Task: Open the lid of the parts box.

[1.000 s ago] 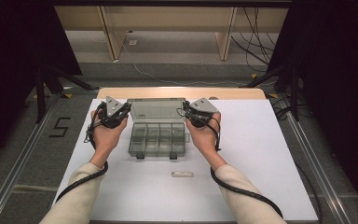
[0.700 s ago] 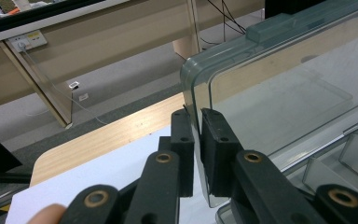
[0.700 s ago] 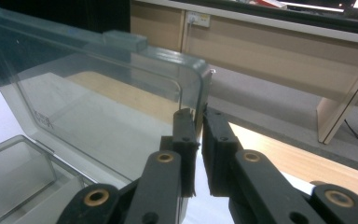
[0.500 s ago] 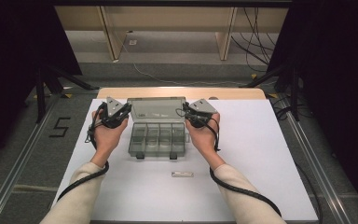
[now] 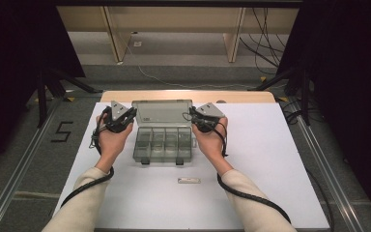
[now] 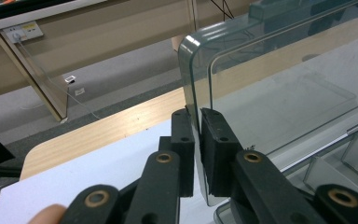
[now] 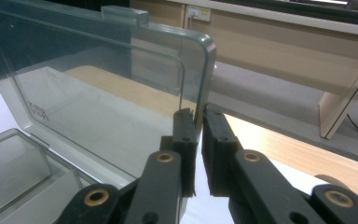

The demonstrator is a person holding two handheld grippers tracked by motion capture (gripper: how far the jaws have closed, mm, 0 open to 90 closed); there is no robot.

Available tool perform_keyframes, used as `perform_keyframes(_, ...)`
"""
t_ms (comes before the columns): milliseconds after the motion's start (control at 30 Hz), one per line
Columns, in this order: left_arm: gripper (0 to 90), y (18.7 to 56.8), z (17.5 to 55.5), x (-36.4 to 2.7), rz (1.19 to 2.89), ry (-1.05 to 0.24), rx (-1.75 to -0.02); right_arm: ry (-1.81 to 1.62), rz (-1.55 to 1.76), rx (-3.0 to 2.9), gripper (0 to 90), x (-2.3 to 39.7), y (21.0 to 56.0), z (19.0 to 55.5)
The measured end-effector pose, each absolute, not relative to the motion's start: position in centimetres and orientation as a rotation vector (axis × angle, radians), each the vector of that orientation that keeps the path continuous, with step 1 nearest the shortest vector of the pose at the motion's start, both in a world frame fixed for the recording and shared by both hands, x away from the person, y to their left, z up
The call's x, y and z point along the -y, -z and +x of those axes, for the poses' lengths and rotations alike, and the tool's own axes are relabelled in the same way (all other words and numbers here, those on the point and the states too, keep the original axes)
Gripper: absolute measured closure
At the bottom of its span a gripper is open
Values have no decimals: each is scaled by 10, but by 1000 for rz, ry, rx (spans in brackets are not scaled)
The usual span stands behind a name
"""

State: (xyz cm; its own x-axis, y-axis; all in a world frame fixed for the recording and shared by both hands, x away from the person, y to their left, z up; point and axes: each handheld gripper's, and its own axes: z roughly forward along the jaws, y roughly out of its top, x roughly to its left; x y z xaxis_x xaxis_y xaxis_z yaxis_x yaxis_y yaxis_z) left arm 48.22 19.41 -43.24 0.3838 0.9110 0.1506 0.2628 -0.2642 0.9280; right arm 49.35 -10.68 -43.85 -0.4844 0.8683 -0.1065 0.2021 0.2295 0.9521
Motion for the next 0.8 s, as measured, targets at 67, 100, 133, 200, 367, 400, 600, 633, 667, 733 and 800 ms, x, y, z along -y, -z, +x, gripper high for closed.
perform_keyframes(67, 830, 434, 483, -194, 1755, -909, -1036, -1284, 984, -1833, 847, 106, 439, 494)
perform_keyframes(100, 830, 435, 483, -194, 1759, -910, -1040, -1286, 980, -1835, 847, 107, 440, 495)
perform_keyframes(133, 830, 435, 483, -194, 1759, -908, -1041, -1292, 987, -1842, 848, 106, 440, 495)
perform_keyframes(200, 830, 436, 484, -194, 1761, -907, -1040, -1285, 999, -1851, 848, 106, 440, 494)
perform_keyframes(367, 830, 438, 485, -194, 1762, -902, -1049, -1271, 983, -1842, 847, 107, 442, 495)
perform_keyframes(400, 830, 439, 485, -193, 1762, -901, -1051, -1276, 990, -1847, 847, 106, 442, 495)
perform_keyframes(600, 830, 445, 487, -193, 1783, -885, -1056, -1267, 1010, -1864, 846, 106, 445, 495)
perform_keyframes(633, 830, 446, 487, -193, 1787, -884, -1064, -1266, 989, -1861, 846, 107, 445, 497)
perform_keyframes(667, 830, 447, 487, -193, 1787, -881, -1064, -1263, 996, -1857, 846, 106, 446, 497)
perform_keyframes(733, 831, 449, 487, -192, 1784, -875, -1072, -1266, 994, -1860, 846, 106, 447, 497)
perform_keyframes(800, 830, 450, 488, -192, 1785, -872, -1073, -1257, 994, -1864, 846, 107, 448, 497)
